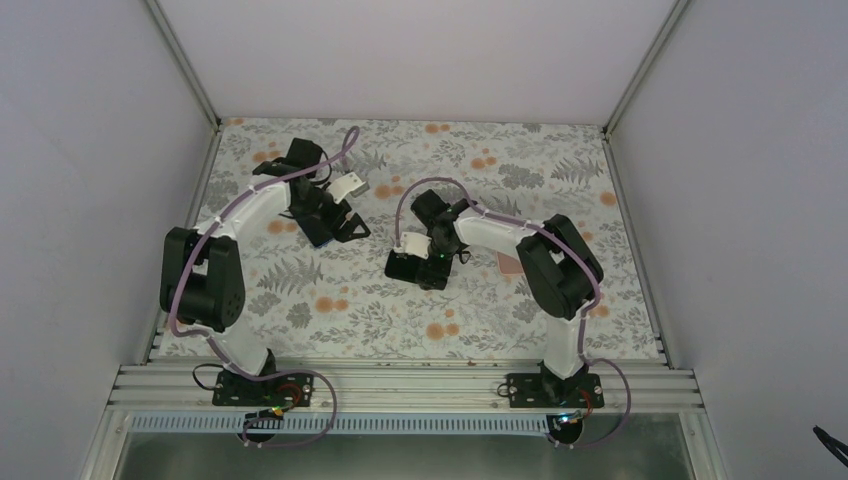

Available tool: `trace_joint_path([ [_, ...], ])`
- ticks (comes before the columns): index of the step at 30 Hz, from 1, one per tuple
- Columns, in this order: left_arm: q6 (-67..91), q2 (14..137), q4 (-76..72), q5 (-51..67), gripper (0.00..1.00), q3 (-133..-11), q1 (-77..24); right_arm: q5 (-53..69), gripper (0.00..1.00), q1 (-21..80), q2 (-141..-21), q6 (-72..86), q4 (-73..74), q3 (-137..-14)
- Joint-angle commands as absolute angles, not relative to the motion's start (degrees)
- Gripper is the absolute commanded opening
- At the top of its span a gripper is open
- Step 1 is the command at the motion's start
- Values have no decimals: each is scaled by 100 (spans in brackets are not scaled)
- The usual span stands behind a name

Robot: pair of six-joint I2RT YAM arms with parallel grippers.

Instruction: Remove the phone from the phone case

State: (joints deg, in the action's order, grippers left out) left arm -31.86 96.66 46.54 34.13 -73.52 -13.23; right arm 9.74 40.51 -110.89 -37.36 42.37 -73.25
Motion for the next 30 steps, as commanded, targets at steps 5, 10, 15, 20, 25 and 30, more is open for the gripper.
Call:
trace_joint_path([
  [5, -3083, 10017, 4762, 3688, 100, -7649, -1277, 357, 100, 4250, -11049, -3639, 3706, -6952],
  [10, -3164, 10208, 5093, 3886, 100, -7994, -1274, -171, 98, 4427, -11020, -3674, 3470, -6701],
  [15, -3197, 10272, 5220, 4140, 100, -8077, -1272, -235, 86, 4427, -11140, -3667, 3513, -6660],
  [20, -3284, 10485, 5489, 4484, 100, -8154, -1277, 71, 78, 4430, -11073, -3640, 3645, -6793],
  [25, -3290, 10707, 5708, 4716, 100, -8298, -1275, 328, 73, 4386, -10885, -3549, 3740, -6955],
  [30, -3440, 11217, 6346, 5425, 100, -8744, -1274, 662, 71, 4320, -10628, -3467, 3923, -7285],
])
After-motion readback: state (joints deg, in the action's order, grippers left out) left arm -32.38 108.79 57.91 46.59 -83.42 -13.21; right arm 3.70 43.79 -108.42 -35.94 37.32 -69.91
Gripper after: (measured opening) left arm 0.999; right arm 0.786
